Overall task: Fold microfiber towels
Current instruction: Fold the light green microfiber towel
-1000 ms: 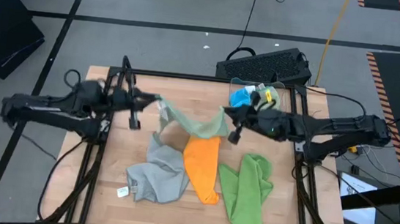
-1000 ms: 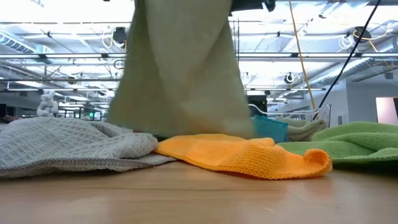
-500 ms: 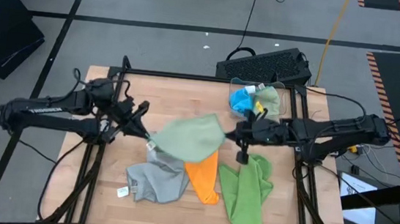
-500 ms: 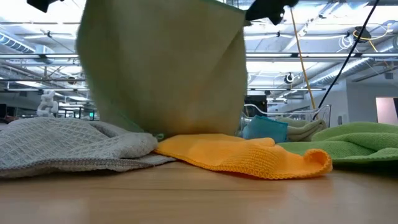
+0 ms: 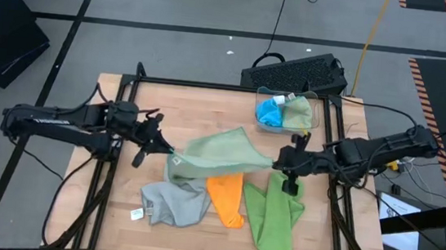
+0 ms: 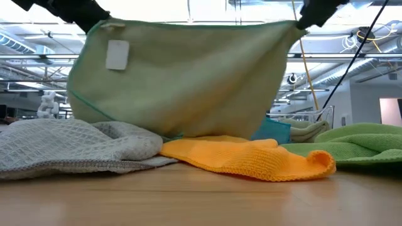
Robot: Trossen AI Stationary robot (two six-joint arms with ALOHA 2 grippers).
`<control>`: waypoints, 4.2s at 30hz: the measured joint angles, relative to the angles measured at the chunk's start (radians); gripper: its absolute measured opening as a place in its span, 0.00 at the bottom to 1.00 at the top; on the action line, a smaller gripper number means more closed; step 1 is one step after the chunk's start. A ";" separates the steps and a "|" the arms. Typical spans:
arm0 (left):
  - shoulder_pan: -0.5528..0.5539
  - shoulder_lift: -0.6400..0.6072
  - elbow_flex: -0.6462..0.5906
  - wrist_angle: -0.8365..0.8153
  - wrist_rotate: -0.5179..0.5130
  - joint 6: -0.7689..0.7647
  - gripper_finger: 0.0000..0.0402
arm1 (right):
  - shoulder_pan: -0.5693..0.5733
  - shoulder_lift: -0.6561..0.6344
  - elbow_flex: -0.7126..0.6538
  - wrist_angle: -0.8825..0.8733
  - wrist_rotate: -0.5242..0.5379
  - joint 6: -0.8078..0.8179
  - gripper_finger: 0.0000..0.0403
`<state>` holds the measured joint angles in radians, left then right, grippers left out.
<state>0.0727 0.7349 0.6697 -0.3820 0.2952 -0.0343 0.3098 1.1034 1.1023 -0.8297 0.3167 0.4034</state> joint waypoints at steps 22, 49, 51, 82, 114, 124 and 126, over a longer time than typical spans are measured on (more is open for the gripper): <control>-0.303 0.249 -0.026 0.043 -0.624 -0.296 0.39 | 0.013 -0.008 -0.027 0.102 0.181 -0.044 0.00; -0.187 0.551 -0.038 0.309 -0.451 -0.216 0.01 | -0.016 -0.008 -0.123 0.311 0.183 -0.153 0.00; -0.167 0.521 -0.037 0.266 -0.441 -0.224 0.02 | -0.016 -0.008 -0.147 0.350 0.181 -0.157 0.00; -0.178 0.643 -0.038 0.283 -0.372 -0.245 0.02 | -0.017 -0.007 -0.167 0.412 0.180 -0.181 0.00; 0.102 0.104 0.015 -0.205 -0.460 -0.007 0.40 | -0.119 -0.007 -0.166 0.681 0.127 -0.325 0.00; -0.104 0.287 -0.008 -0.221 -0.361 -0.227 0.49 | -0.133 -0.008 -0.166 0.623 0.127 -0.321 0.00; -0.191 0.326 -0.008 -0.218 -0.417 -0.268 0.47 | -0.140 -0.007 -0.166 0.619 0.127 -0.321 0.00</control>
<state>-0.1185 1.0610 0.6621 -0.5997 -0.1214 -0.3026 0.1700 1.0960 0.9360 -0.2108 0.4435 0.0824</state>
